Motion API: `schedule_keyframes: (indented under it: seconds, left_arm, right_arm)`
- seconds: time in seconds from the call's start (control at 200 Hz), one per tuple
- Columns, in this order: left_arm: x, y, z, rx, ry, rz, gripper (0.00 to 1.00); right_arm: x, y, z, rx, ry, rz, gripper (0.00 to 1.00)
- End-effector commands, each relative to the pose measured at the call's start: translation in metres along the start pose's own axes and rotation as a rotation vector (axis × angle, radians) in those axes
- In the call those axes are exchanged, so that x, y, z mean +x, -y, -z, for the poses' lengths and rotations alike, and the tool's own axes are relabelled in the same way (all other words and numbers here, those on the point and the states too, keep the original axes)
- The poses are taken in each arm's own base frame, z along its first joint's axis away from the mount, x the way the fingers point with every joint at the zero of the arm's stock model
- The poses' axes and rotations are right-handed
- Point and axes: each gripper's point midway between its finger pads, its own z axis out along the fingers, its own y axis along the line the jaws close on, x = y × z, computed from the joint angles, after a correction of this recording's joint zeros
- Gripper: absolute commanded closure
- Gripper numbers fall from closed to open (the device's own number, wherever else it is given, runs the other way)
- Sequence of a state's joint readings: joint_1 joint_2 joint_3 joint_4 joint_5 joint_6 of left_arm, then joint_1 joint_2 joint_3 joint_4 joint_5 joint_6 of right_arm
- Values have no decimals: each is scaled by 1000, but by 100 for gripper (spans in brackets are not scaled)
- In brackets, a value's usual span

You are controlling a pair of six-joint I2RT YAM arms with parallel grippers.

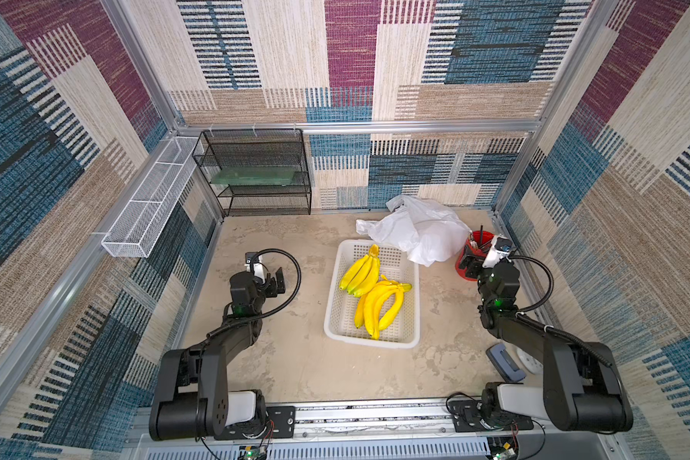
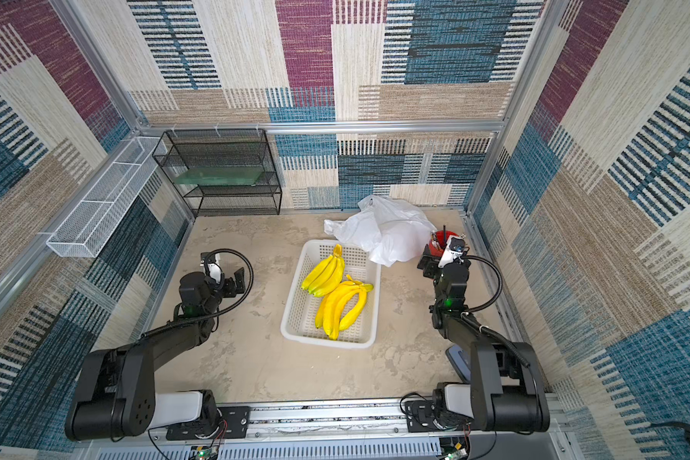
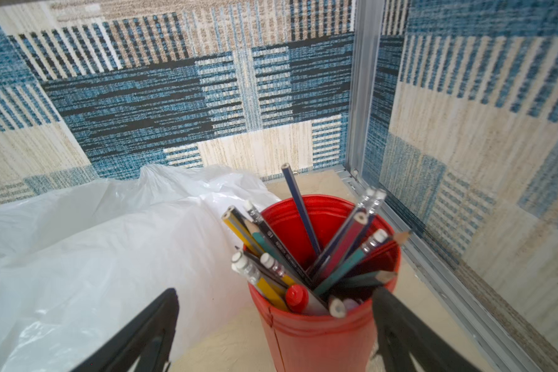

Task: Place the banana into a plastic bag & tie a knot
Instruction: Pick up the plastic bag at the center of the board.

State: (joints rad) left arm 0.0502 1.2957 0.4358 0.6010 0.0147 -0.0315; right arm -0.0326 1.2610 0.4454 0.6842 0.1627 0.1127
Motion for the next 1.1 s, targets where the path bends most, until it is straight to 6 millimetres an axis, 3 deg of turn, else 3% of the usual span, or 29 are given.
schedule_keyframes:
  seconds: [0.0,0.255,0.305,0.406,0.446,0.501,0.536,0.576,0.616,0.671,0.781,0.861,0.991,1.097]
  left_arm:
    - [6,-14,12,-81,-29,41,0]
    - [-12,-20,37,-117,25,98,0]
    - [-20,-22,43,-132,46,116,0]
    - [-52,-23,58,-141,109,144,0]
    - [-70,-25,64,-150,142,172,0]
    - [-88,-39,73,-230,156,327,0]
    - [-83,-51,80,-315,84,530,0]
    - [-67,-53,95,-385,-77,687,0]
    - [-66,-50,104,-408,-152,743,0]
    - [-71,-37,93,-325,-188,782,0]
    - [-80,0,74,-161,-307,826,0]
    - [-84,29,67,-39,-350,816,3]
    - [-48,53,68,-7,-543,779,11]
    - [-24,78,72,49,-642,724,17]
  right_arm:
    - [6,19,13,94,-34,-63,5]
    - [-28,29,49,141,36,-134,5]
    - [-49,30,59,148,76,-141,5]
    - [-121,14,84,68,221,-101,5]
    - [-144,18,90,96,253,-216,5]
    - [-151,30,91,158,178,-438,5]
    - [-144,36,96,211,79,-556,5]
    - [-147,41,101,245,85,-627,5]
    - [-160,20,95,100,107,-545,5]
    - [-170,-11,88,-57,90,-443,5]
    - [-159,-55,59,13,-123,-242,5]
    - [-147,-109,48,-21,-223,-52,5]
    - [-118,-188,35,-188,-300,136,5]
    - [-93,-216,14,-207,-356,197,5]
